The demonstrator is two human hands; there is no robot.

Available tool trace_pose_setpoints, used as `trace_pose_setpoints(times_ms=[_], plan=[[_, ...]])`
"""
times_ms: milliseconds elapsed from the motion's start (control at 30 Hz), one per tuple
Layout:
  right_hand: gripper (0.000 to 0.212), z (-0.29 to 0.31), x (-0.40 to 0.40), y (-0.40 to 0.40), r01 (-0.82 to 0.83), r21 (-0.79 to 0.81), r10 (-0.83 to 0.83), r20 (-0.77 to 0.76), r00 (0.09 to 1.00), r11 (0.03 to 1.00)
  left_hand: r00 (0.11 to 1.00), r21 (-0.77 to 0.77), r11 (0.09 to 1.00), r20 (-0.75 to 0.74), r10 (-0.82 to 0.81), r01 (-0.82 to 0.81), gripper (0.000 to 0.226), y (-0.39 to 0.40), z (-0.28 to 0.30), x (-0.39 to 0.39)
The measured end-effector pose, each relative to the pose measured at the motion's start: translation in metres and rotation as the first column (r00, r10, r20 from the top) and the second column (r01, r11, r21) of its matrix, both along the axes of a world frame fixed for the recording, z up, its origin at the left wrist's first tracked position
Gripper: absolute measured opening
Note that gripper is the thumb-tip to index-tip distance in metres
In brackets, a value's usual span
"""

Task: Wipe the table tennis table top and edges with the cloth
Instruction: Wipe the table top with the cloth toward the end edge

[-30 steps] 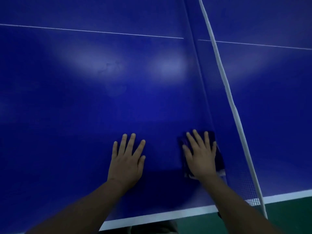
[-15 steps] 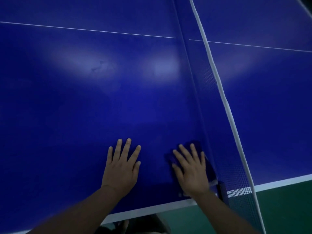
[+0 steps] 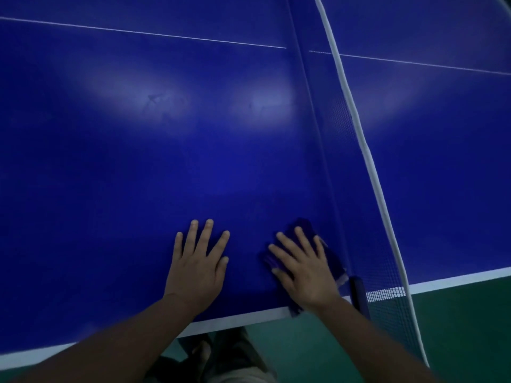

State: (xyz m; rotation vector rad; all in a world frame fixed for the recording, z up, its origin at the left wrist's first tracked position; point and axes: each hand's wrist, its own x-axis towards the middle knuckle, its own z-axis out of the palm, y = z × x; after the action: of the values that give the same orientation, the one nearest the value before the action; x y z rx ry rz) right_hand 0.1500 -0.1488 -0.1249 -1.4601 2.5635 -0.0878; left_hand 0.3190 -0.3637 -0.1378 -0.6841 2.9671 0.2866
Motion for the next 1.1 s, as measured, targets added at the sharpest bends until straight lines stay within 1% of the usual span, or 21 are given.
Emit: trace_pose_setpoints(times_ms=[67,133,233,400,467,533,600,700,767,833,1000,1033,1100], plan=[[0.057,0.001,-0.021,0.016,0.147,0.029,-0.147,0.025,0.989,0.989,1.000,0.003,1.000,-0.009,0.000,0.000,0.055,0.002,-0.001,0.004],[0.063,0.003,-0.022,0.020,0.293,0.043,-0.296,0.062,0.953,0.955,1.000,0.010,1.000,-0.015,0.005,-0.005,0.055,0.005,-0.001,0.010],[0.063,0.005,-0.003,0.016,0.473,-0.009,-0.471,0.080,0.879,0.881,1.000,0.015,1.000,-0.010,0.017,-0.017,0.055,0.010,0.001,0.018],[0.068,0.007,0.034,0.011,0.600,-0.018,-0.594,0.125,0.795,0.800,0.999,0.040,0.998,0.013,0.042,-0.042,0.054,0.018,0.007,0.034],[0.066,0.007,0.052,0.004,0.614,-0.016,-0.607,0.130,0.784,0.789,0.998,0.050,0.997,0.006,0.056,-0.056,0.054,0.022,0.009,0.042],[0.062,0.006,0.071,-0.011,0.579,0.004,-0.576,0.118,0.809,0.815,0.998,0.068,0.995,0.003,0.067,-0.067,0.054,0.026,0.012,0.050],[0.055,0.006,0.086,-0.029,0.491,0.018,-0.490,0.097,0.866,0.871,0.997,0.106,0.991,0.006,0.083,-0.083,0.054,0.030,0.013,0.055],[0.046,0.009,0.103,-0.058,0.254,-0.011,-0.252,0.104,0.962,0.967,0.990,0.165,0.976,0.003,0.143,-0.142,0.052,0.032,0.019,0.064],[0.045,0.009,0.117,-0.071,0.062,-0.010,-0.060,0.114,0.992,0.998,0.974,0.185,0.957,0.012,0.226,-0.224,0.053,0.036,0.024,0.075],[0.045,0.009,0.129,-0.080,-0.092,-0.001,0.092,0.125,0.988,0.996,0.942,0.188,0.925,0.011,0.334,-0.331,0.054,0.043,0.028,0.089],[0.050,0.004,0.139,-0.097,-0.214,-0.014,0.214,0.150,0.965,0.977,0.846,0.189,0.833,-0.020,0.532,-0.520,0.056,0.071,0.024,0.121],[0.051,0.005,0.140,-0.103,-0.241,-0.018,0.241,0.150,0.959,0.970,0.816,0.183,0.804,-0.021,0.578,-0.565,0.057,0.074,0.025,0.126],[0.053,0.008,0.145,-0.122,-0.315,-0.009,0.311,0.177,0.934,0.949,0.727,0.178,0.715,0.001,0.687,-0.676,0.060,0.075,0.029,0.135]])
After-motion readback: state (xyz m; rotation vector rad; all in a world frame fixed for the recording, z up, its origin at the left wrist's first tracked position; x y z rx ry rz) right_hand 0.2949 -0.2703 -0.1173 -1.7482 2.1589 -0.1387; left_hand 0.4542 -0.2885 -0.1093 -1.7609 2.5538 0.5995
